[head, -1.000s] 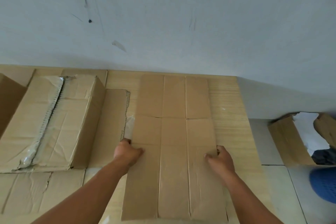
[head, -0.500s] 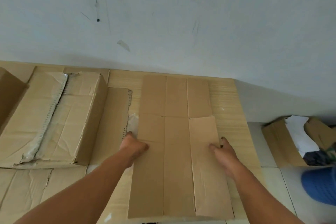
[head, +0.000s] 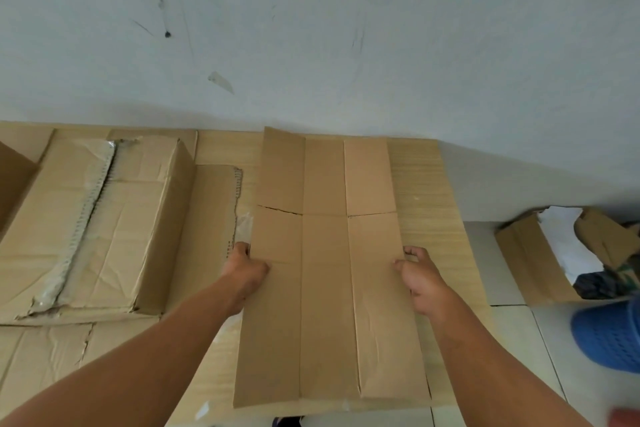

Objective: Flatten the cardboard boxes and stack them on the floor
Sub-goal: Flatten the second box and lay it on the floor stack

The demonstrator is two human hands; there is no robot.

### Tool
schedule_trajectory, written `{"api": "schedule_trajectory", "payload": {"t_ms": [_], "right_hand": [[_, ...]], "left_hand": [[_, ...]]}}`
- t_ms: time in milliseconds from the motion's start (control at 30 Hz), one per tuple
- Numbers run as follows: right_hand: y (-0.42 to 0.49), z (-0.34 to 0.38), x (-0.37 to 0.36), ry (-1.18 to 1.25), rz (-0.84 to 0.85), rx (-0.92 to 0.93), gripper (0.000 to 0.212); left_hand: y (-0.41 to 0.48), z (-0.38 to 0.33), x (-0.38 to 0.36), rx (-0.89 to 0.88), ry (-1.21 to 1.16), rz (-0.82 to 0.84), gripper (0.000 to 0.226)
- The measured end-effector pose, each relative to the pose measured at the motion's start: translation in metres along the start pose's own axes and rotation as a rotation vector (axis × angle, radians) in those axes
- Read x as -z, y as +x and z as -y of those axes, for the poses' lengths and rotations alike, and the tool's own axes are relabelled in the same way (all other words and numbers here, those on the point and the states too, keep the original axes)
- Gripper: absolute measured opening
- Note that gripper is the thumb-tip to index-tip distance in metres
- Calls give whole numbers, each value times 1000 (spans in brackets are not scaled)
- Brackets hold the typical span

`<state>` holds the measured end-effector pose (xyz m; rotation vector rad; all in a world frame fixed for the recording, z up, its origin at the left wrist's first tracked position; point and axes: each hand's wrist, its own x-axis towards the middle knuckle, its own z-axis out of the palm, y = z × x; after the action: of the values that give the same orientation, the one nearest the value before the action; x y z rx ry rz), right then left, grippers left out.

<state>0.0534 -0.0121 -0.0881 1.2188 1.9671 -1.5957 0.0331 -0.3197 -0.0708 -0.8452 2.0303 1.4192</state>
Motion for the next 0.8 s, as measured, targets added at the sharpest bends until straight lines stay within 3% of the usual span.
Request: {"api": "schedule_trajectory", "payload": {"t_ms": [167, 533, 800], "right_hand": [[-14, 3, -2, -35, -28, 249, 32], [-83, -5, 8, 165, -34, 444, 35], [-202, -29, -30, 291, 147, 636, 54]], "left_hand": [[-8, 2, -3, -115, 43, 7, 24], [-60, 27, 35, -330, 19, -100, 19], [-136, 90, 130, -513, -65, -199, 28]]}}
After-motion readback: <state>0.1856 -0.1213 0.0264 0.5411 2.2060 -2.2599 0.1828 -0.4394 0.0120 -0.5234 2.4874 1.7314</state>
